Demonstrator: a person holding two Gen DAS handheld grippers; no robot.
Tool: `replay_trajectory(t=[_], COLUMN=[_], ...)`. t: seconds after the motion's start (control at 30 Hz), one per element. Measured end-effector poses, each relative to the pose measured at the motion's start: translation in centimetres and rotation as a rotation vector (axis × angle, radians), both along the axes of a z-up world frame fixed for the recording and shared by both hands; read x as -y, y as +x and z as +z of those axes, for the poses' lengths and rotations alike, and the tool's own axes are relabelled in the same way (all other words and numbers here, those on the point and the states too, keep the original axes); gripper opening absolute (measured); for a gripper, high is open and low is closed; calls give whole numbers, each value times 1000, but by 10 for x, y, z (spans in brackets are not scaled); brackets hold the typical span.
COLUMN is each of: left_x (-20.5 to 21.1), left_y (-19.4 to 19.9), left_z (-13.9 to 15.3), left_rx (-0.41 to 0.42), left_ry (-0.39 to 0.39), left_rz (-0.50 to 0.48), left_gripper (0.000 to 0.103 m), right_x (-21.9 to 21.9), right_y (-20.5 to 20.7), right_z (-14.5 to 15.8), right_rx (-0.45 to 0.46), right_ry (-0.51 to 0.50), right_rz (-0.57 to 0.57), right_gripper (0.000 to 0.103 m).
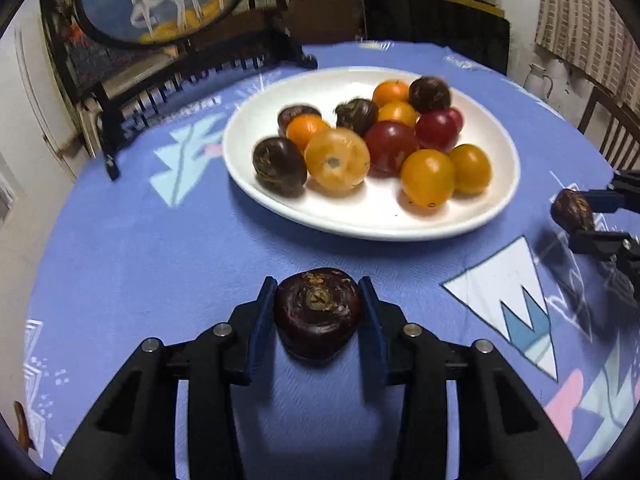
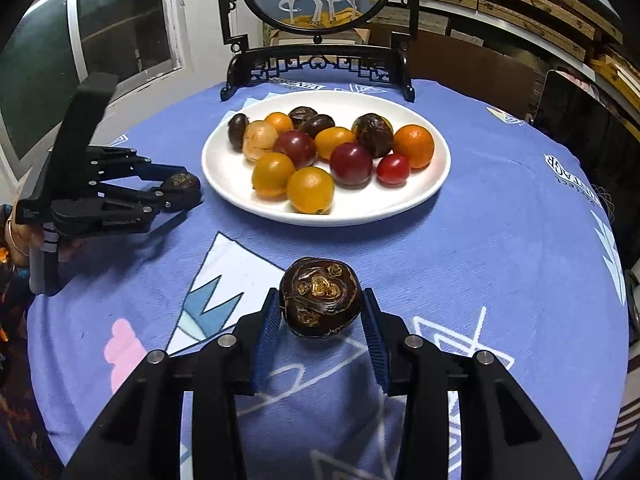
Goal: Organize fruits
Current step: 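Grasp a brown fruit with the right gripper while the left gripper grasps another, then carry both brown fruits onto the plate and release them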
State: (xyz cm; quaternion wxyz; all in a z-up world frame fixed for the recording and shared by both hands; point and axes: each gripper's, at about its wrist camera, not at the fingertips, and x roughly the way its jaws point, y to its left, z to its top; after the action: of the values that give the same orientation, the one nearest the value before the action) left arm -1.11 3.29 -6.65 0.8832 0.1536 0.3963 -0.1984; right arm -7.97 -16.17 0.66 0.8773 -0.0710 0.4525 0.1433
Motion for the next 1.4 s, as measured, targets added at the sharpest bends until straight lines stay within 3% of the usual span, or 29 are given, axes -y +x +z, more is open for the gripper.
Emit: replay_trajectory(t=[0.2, 0.33, 0.47, 0.63, 0.83, 1.03, 1.4], left_x=[-10, -3, 18, 38, 52, 49, 56], left_y=[-24, -17, 1, 37, 66, 81, 86], left_z=[52, 99, 127, 122, 99, 78, 64], left_rx=[137, 266, 368, 341, 304, 263, 234], left_ry=[-65, -104, -113, -138, -138, -116, -84], left_rz=[29, 77, 164, 238, 267, 271, 254], left_gripper=[40, 40, 40, 40, 41, 41, 41], right_x=[-6, -8, -8, -10, -17, -18, -16], right_y=[-8, 2, 21, 51, 86, 103, 118], right_z=[15, 51, 87, 103, 90, 74, 52], right_rx=[42, 157, 292, 352, 334, 313, 267], right_ry=[-1, 20, 51, 116, 132, 147, 146], right_rz=[23, 7, -34, -61, -58, -64, -86], right_gripper=[41, 41, 41, 41, 41, 41, 41])
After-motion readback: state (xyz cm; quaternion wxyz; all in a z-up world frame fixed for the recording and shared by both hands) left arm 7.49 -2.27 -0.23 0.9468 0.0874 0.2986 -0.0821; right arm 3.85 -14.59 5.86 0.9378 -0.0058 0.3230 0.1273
